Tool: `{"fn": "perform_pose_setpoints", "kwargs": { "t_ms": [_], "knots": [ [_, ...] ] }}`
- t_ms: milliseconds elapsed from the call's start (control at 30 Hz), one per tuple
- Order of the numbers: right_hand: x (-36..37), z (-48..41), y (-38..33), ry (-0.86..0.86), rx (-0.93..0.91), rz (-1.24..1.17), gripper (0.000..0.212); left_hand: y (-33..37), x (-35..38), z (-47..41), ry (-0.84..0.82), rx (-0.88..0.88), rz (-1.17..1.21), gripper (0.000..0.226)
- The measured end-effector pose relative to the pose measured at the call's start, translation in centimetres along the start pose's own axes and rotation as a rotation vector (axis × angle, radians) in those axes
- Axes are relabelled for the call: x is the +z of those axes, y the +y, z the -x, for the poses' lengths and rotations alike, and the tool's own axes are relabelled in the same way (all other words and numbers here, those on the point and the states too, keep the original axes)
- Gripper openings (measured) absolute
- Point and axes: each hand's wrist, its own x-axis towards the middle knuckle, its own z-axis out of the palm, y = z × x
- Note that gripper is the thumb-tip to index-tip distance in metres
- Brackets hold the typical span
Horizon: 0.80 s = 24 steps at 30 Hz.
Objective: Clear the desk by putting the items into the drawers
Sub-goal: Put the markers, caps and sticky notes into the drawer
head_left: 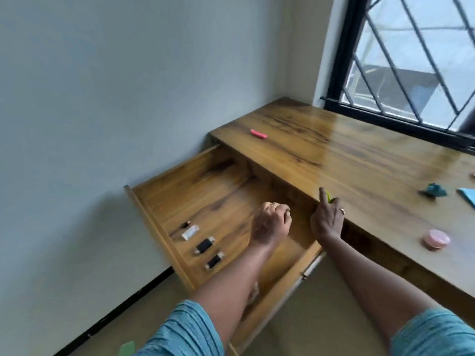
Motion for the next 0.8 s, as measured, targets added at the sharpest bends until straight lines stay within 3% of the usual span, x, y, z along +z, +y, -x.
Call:
{"fn": "perform_pose_setpoints", "kwargs": {
  "t_ms": [200, 367, 600, 800],
  "knots": [
    [3.9, 2.6, -7.9, -0.010, -0.031, 0.040, 0.064, -10.7, -4.7, -1.6, -0.095, -0.033, -0.021, 0.015],
    [5.9, 0.3, -10.8, 0.007, 0.030, 0.015, 0.066, -15.5, -4.7, -7.8, -0.154, 0.018, -0.055, 0.025],
    [7.9, -7.5, -13.2, 0.093, 0.092, -0.157, 0.071, -18.6, -0.6, -20.6, -0.267, 0.115, -0.094, 0.033],
    [11.7, -14.5, -14.2, 0.250, 0.155, -0.336, 0.074, -20.8, 7.0, -32.6, -0.485, 0.128, -0.176, 0.038]
  ]
}}
